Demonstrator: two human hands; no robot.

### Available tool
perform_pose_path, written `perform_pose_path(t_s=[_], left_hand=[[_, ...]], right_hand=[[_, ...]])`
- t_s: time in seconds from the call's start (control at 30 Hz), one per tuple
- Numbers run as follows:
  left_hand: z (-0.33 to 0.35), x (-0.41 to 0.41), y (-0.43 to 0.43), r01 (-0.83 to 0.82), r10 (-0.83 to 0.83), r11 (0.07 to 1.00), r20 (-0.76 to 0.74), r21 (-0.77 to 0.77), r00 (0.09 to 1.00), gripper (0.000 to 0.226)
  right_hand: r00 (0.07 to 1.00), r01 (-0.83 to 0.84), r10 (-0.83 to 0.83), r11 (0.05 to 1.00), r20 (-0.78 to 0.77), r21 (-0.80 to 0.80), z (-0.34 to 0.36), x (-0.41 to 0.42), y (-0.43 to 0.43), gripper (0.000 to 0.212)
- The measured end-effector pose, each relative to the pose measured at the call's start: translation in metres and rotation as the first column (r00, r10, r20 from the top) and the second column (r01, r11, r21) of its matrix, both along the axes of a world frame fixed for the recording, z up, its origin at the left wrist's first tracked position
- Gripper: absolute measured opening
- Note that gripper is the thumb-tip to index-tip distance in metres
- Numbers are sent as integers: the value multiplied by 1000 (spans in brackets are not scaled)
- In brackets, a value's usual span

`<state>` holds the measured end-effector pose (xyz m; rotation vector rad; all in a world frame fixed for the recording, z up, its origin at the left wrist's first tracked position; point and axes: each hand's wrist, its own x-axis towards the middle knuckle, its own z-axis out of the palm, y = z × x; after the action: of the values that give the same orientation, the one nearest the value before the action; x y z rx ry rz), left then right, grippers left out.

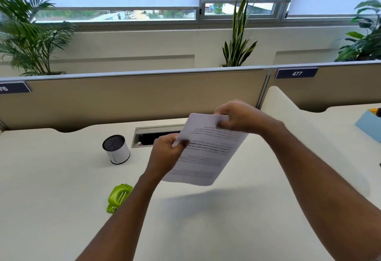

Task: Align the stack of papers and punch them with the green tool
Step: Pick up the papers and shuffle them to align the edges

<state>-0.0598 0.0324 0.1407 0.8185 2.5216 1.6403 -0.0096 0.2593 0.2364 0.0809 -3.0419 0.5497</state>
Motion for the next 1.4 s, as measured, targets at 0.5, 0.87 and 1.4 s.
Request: perform_pose_path(t_s=[0.5,0.87,1.4], left_hand=[[-22,0,-6,-179,8,906,407,383,913,9],[-76,16,-4,-278,228,955,349,102,909,13],[-35,2,-3,-223,148,948,307,225,940,6]], right_hand=[[983,5,-175,296,-49,-955,-78,14,28,20],[942,207,-319,311,103,-927,-152,31,-1,28],[945,231,-326,576,39,-784,-128,27,9,6]])
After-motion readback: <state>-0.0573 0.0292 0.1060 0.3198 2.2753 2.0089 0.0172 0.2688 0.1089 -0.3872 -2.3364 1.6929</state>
